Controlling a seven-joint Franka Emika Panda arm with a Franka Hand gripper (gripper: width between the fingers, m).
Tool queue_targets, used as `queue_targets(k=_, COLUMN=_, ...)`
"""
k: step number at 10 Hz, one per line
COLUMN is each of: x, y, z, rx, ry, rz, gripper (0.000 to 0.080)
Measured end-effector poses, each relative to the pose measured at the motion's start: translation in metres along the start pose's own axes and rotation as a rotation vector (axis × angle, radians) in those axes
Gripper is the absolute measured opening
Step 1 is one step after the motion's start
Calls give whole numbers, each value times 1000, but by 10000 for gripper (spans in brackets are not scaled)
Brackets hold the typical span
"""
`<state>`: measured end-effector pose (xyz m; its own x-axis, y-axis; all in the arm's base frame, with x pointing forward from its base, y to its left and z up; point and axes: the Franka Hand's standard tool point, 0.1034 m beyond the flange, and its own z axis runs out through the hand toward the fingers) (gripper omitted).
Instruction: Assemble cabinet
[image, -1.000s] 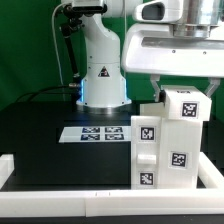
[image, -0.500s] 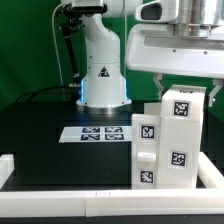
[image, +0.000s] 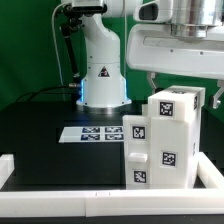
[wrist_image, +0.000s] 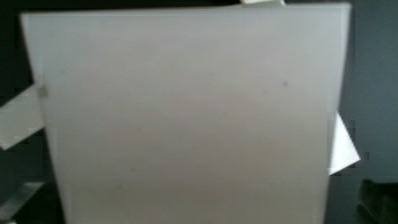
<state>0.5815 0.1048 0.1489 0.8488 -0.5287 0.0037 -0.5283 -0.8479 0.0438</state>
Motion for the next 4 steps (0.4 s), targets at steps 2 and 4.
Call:
queue_targets(k=2, x=-4, y=-1, z=-19, rx=0, ry=-3, rz=-1, gripper=796)
queue_targets(k=4, x=-5, y=-2, z=-22, rx=2, ry=-1, rz=-6, gripper=797)
